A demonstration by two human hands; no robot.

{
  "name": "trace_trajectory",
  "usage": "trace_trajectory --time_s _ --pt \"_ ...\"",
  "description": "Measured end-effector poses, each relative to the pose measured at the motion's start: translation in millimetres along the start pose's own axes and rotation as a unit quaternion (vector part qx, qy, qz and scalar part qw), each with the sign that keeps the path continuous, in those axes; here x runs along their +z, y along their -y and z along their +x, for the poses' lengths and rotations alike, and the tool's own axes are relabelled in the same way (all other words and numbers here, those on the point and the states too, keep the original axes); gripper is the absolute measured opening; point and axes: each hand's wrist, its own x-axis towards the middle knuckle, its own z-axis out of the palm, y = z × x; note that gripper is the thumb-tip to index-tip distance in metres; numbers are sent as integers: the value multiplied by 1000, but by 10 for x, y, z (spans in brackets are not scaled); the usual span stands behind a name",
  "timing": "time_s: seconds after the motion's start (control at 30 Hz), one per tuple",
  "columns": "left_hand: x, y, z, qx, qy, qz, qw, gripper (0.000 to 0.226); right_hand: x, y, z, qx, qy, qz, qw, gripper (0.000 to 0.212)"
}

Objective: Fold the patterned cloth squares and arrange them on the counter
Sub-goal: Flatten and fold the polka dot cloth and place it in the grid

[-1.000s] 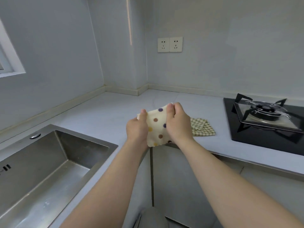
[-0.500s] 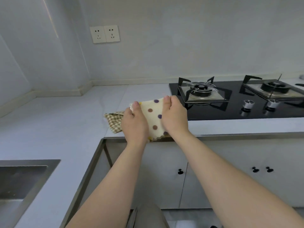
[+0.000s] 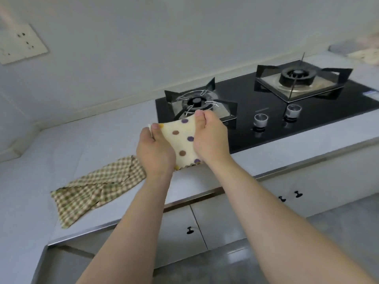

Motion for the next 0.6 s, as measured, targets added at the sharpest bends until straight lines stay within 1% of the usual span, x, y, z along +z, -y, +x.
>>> trace_trajectory --time_s 0.07,0.13,0.23,0.33,0.5,0.6 --pt "312 -368 -43 4 31 1 1000 40 -410 89 227 20 -16 -8 1000 35" --pt "646 -824 -207 -11 75 -8 997 39 -943 179 441 55 -38 -13 998 36" --pt "1130 -1542 -592 -56 154 1 986 36 -1857 318 673 105 -68 -29 992 34" --pt "1554 -2299 -1055 -68 230 3 971 35 -2856 521 772 144 -98 -50 983 33" --pt "2205 -3403 -1817 -42 317 -6 947 36 -4281 618 858 195 -190 -68 960 34" --pt "2549 -3711 -2162 -40 352 -9 935 40 -4851 608 870 214 -227 -80 947 35"
